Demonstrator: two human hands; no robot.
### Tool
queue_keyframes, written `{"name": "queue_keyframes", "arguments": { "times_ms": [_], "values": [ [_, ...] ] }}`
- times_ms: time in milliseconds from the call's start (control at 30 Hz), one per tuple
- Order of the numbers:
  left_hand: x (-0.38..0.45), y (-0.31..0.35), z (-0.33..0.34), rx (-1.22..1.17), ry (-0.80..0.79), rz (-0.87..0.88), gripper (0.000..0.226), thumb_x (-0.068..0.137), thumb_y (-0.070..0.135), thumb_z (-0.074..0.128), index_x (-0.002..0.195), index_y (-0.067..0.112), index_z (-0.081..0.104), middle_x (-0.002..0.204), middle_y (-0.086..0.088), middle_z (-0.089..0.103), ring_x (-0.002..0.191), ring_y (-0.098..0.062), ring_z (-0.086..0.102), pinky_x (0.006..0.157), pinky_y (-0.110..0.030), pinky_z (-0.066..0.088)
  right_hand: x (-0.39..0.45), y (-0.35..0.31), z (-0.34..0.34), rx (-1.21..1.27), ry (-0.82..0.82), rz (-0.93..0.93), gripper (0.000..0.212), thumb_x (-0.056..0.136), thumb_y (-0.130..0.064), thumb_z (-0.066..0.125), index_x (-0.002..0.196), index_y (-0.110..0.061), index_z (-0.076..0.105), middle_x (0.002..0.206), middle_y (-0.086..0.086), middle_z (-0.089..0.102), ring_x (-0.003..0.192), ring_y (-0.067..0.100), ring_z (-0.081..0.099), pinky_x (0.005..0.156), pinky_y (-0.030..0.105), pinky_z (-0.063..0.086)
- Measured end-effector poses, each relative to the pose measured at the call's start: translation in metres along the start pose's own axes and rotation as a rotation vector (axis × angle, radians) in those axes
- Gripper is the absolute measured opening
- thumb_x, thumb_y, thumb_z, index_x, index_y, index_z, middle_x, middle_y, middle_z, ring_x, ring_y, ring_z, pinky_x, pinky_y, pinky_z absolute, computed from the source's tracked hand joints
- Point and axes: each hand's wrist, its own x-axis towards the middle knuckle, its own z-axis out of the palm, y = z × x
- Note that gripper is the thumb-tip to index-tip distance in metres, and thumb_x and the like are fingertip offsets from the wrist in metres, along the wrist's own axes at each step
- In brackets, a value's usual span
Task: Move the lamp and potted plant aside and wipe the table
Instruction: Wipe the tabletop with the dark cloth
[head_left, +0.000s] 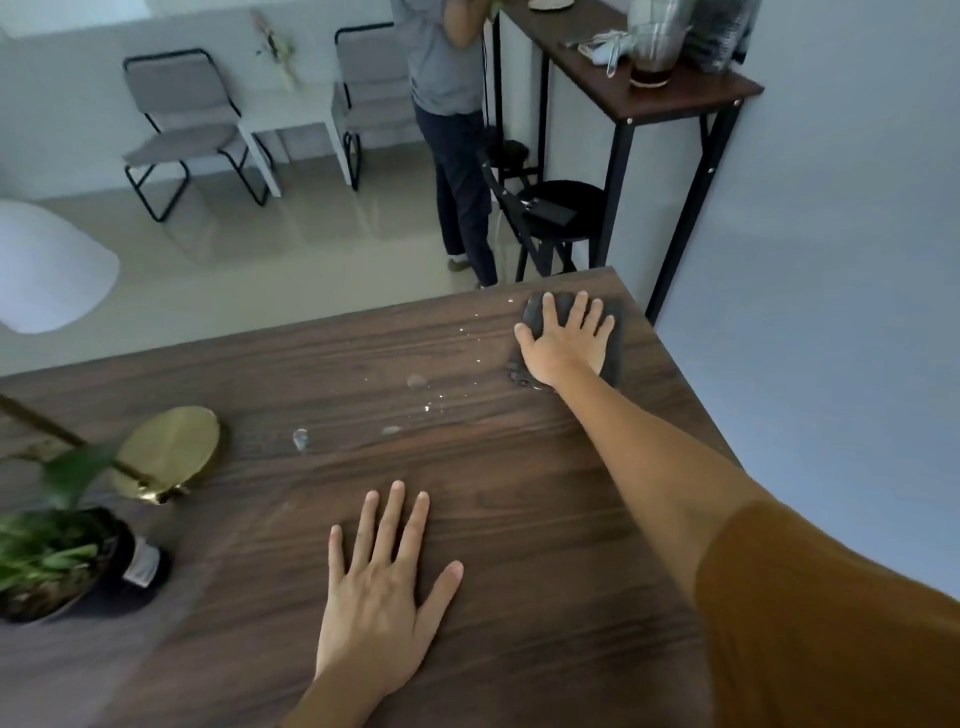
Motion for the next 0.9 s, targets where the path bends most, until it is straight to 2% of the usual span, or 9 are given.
{"name": "queue_keyframes", "arguments": {
  "times_ms": [100,200,300,433,600,700,767,900],
  "values": [
    [-0.002,-0.002,0.001,0.008,0.014,0.007,0.075,0.087,0.073,0.011,0.151,0.034,0.006,0.160,0.008,-0.001,0.147,-0.014,-0.009,0.118,-0.048,0.004,-0.050,-0.008,0.014,-0.023,-0.014,-0.266,0.068,0.094,-0.063,0.012,0.154,-0.033,0.002,0.164,0.014,-0.004,0.149,0.035,-0.005,0.119,0.054,-0.001],
    [-0.002,-0.002,0.001,0.016,-0.007,0.004,0.075,0.088,0.072,0.016,0.151,0.032,0.015,0.160,0.006,0.011,0.147,-0.016,0.000,0.115,-0.048,0.007,-0.135,0.034,0.023,-0.027,-0.001,-0.475,0.066,0.094,-0.065,0.014,0.153,-0.038,0.005,0.164,0.007,0.001,0.151,0.028,-0.003,0.121,0.050,0.002],
    [0.001,-0.002,0.002,0.000,-0.020,-0.001,0.075,0.088,0.072,0.018,0.150,0.029,0.024,0.159,0.004,0.020,0.146,-0.018,0.009,0.112,-0.049,0.011,-0.179,0.097,0.018,-0.063,0.015,-0.437,0.066,0.092,-0.071,0.009,0.152,-0.045,0.002,0.164,-0.002,-0.001,0.150,0.022,-0.005,0.120,0.044,-0.001],
    [0.005,-0.004,0.005,-0.010,-0.006,0.018,0.078,0.085,0.073,0.019,0.146,0.026,0.036,0.155,0.001,0.031,0.144,-0.021,0.019,0.110,-0.049,0.014,-0.110,0.120,0.000,-0.111,0.058,-0.230,0.071,0.087,-0.073,0.001,0.152,-0.044,-0.001,0.164,0.003,-0.002,0.151,0.027,-0.003,0.120,0.046,0.001],
    [0.008,-0.003,0.009,-0.031,0.021,0.005,0.080,0.083,0.075,0.021,0.142,0.026,0.042,0.152,0.000,0.036,0.142,-0.023,0.023,0.112,-0.045,0.010,0.036,0.075,-0.016,-0.052,0.106,-0.067,0.071,0.093,-0.068,0.011,0.154,-0.033,0.008,0.163,0.014,0.001,0.148,0.037,0.001,0.119,0.055,0.006],
    [0.008,-0.002,0.006,-0.021,0.018,0.006,0.078,0.079,0.071,0.036,0.142,0.025,0.043,0.152,-0.001,0.036,0.141,-0.023,0.027,0.111,-0.046,0.012,0.085,0.017,-0.016,-0.039,0.057,0.035,0.071,0.094,-0.065,0.011,0.155,-0.029,0.006,0.163,0.019,-0.003,0.148,0.041,-0.005,0.119,0.056,-0.001],
    [0.008,-0.002,0.006,-0.019,0.001,0.009,0.081,0.073,0.070,0.044,0.141,0.025,0.044,0.152,-0.002,0.037,0.140,-0.023,0.028,0.110,-0.047,0.014,0.084,-0.038,-0.006,-0.048,0.027,-0.052,0.070,0.094,-0.064,0.010,0.155,-0.029,0.006,0.162,0.019,-0.003,0.148,0.041,-0.006,0.119,0.055,-0.003],
    [0.008,-0.003,0.005,-0.020,-0.008,0.010,0.081,0.074,0.072,0.044,0.141,0.026,0.044,0.152,-0.001,0.038,0.139,-0.022,0.029,0.110,-0.044,0.011,0.033,-0.139,0.026,-0.068,-0.025,-0.427,0.067,0.095,-0.062,0.011,0.155,-0.032,0.006,0.163,0.017,0.000,0.148,0.039,-0.005,0.119,0.054,-0.003]
  ]
}}
